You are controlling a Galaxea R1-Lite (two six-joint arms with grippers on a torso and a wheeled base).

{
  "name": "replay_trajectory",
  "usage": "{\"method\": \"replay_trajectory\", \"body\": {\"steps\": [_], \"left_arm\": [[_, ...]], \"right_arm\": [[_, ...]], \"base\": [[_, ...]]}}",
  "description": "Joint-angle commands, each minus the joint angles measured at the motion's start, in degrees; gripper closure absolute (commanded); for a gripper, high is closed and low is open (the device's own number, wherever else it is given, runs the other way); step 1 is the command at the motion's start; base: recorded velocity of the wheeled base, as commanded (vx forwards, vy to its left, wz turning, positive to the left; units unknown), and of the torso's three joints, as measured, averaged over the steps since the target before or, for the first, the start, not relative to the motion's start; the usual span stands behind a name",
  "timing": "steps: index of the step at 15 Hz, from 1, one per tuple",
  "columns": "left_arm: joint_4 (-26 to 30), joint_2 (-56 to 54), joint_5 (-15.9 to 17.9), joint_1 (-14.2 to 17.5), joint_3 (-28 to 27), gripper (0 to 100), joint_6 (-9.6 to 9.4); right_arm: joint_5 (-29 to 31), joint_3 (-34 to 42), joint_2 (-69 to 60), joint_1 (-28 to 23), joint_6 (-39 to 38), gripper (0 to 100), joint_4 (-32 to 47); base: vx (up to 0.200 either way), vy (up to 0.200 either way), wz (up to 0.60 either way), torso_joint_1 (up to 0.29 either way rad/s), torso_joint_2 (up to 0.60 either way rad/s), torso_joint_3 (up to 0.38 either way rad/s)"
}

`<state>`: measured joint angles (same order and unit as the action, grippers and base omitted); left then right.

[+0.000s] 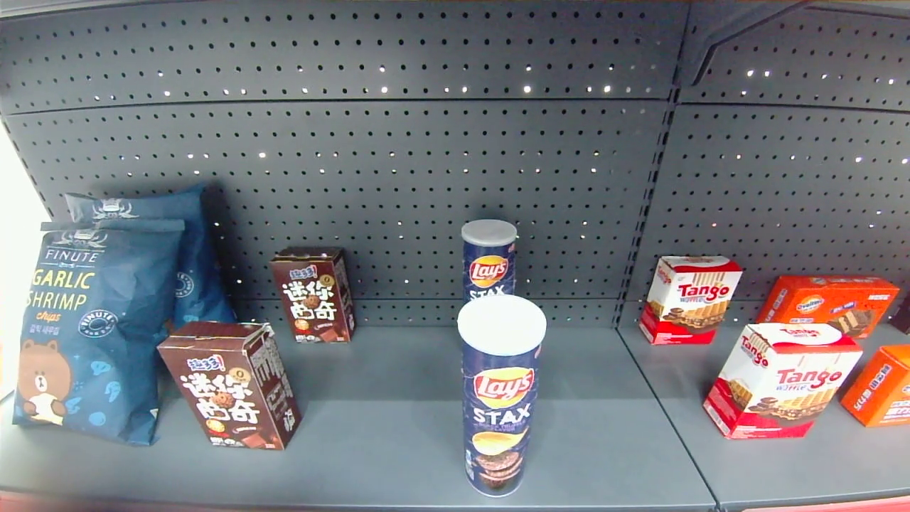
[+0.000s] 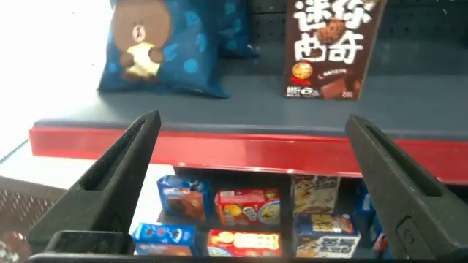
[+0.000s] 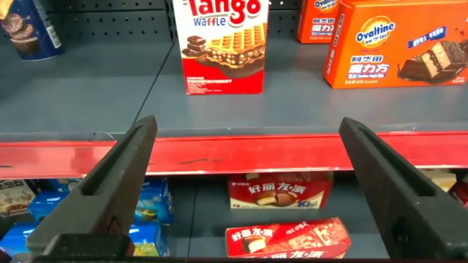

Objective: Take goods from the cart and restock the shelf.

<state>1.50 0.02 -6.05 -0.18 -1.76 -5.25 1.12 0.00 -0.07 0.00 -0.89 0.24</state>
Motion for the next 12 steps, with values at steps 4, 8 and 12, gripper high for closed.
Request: {"method": "replay_trajectory", "body": {"steps": [4, 8, 12], "left_arm": [[-1.06, -0.02, 14.22, -0.08, 1.76, 0, -1.25], [-1.32, -0.02, 5.61, 0.18, 1.76, 0, 0.24], [-1.41, -0.02, 4.90, 0.18, 1.76, 0, 5.17]], "right_arm": [[0.02, 0.00, 0.07, 0.00, 0.01, 0, 0.02], [0.02, 0.00, 0.07, 0.00, 0.01, 0, 0.02], [0.02, 0.00, 0.07, 0.00, 0.01, 0, 0.02]], "base": [[0.000, 0.000, 0.00, 0.000, 0.00, 0.000], [0.000, 0.000, 0.00, 0.000, 0.00, 0.000], [0.000, 0.000, 0.00, 0.000, 0.00, 0.000]]}}
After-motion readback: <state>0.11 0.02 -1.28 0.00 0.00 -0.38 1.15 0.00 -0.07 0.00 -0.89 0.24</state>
